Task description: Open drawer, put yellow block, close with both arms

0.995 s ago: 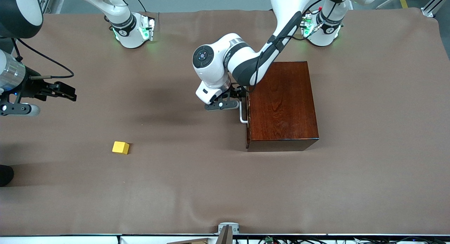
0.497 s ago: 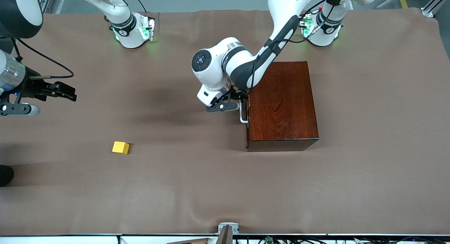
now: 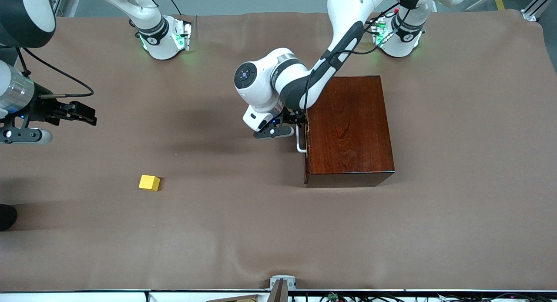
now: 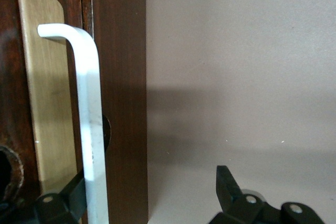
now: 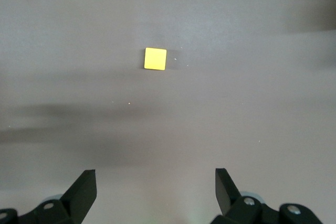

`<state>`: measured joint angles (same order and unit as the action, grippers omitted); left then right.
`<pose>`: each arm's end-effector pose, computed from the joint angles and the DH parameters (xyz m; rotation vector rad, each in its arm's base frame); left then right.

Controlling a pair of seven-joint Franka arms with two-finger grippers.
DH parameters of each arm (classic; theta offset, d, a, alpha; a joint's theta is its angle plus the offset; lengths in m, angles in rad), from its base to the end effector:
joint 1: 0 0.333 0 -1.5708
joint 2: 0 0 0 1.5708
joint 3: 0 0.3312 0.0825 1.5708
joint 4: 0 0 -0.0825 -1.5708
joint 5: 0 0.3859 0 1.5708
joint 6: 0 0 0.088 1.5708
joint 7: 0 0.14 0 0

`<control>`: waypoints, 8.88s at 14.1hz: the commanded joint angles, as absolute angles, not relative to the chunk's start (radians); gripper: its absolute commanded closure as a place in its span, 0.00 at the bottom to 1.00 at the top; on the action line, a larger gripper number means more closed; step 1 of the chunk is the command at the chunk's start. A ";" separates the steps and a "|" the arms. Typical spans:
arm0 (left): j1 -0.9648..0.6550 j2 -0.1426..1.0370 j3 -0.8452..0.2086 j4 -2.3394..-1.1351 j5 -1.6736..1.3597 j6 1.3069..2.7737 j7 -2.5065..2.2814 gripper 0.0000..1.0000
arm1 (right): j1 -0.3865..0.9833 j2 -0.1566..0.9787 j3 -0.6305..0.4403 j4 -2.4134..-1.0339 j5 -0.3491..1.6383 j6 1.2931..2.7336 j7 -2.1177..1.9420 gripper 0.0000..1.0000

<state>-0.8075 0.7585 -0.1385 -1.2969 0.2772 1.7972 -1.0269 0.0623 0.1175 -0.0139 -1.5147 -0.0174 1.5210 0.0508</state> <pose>0.4620 -0.5520 0.2568 -2.8444 -0.0142 0.0042 0.5823 0.0261 0.5620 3.1124 -0.0036 -0.1715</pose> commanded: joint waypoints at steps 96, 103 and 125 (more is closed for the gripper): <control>0.035 0.058 -0.166 -1.532 -0.029 1.594 -0.115 0.00 | 0.058 0.690 -0.014 -1.577 -0.011 2.212 0.101 0.00; 0.041 0.060 -0.166 -1.531 -0.029 1.594 -0.117 0.00 | 0.064 0.701 -0.014 -1.643 -0.009 2.212 0.101 0.00; 0.044 0.075 -0.166 -1.534 -0.031 1.608 -0.118 0.00 | 0.068 0.615 0.123 -1.559 -0.009 2.195 -0.321 0.82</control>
<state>0.0385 0.0742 -0.1618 -1.5371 -0.0291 1.5940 -0.1151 0.0741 0.6419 0.0991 -1.5526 -0.0161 2.2072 -0.2790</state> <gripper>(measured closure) 0.000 0.441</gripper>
